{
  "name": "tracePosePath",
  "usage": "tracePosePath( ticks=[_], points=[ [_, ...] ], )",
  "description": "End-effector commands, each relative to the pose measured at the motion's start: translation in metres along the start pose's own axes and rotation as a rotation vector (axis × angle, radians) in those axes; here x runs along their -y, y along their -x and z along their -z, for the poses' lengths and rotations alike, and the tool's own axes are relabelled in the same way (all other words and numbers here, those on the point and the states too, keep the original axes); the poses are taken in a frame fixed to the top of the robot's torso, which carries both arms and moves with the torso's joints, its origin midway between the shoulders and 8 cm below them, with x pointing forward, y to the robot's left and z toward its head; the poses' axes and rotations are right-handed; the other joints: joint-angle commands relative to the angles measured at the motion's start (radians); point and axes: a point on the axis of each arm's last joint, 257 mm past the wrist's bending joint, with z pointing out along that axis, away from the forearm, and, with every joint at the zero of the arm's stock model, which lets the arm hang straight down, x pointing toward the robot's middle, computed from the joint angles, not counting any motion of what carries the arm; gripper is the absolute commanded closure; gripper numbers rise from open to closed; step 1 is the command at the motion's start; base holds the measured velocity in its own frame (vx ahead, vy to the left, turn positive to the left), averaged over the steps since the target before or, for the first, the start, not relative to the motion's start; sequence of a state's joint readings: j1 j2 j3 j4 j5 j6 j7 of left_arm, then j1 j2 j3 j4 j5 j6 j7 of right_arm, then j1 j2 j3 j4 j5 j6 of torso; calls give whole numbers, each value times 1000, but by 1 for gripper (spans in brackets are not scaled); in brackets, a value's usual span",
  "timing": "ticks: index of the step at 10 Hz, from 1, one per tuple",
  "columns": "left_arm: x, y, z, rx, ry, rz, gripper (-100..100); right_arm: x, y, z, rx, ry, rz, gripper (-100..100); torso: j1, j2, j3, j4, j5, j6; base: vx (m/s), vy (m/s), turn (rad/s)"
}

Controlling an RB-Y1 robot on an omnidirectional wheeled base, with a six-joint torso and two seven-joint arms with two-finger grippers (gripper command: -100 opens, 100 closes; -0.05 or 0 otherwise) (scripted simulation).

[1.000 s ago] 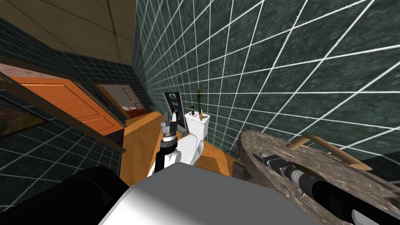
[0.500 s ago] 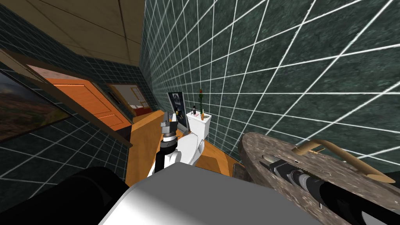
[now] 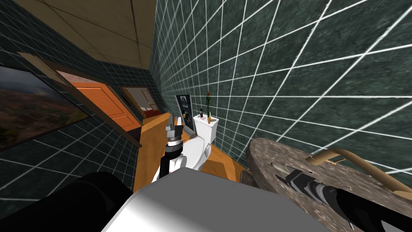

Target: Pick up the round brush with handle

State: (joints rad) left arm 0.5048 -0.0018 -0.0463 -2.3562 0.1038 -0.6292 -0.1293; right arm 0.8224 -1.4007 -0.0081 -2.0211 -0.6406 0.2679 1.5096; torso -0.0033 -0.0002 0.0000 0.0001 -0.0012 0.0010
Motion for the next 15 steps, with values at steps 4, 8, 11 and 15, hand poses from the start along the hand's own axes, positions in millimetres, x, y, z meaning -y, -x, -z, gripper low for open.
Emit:
tracePosePath(
  ticks=[4,8,11,15],
  points=[
    [0,0,0,0,0,0,0,10,-53,12,-190,25,168,-100,-1,0,0,0,0,0,-5,-65,124],
    [0,0,0,0,0,0,0,17,-91,26,-335,63,290,-100,-1,-1,0,0,0,0,0,-64,113],
    [0,0,0,0,0,0,0,19,-120,39,-434,97,359,-100,-2,-3,-1,-1,-1,0,24,-76,116],
    [0,0,0,0,0,0,0,19,-138,41,-455,91,332,-100,3,-2,-1,0,0,0,12,-28,92]
  ],
)
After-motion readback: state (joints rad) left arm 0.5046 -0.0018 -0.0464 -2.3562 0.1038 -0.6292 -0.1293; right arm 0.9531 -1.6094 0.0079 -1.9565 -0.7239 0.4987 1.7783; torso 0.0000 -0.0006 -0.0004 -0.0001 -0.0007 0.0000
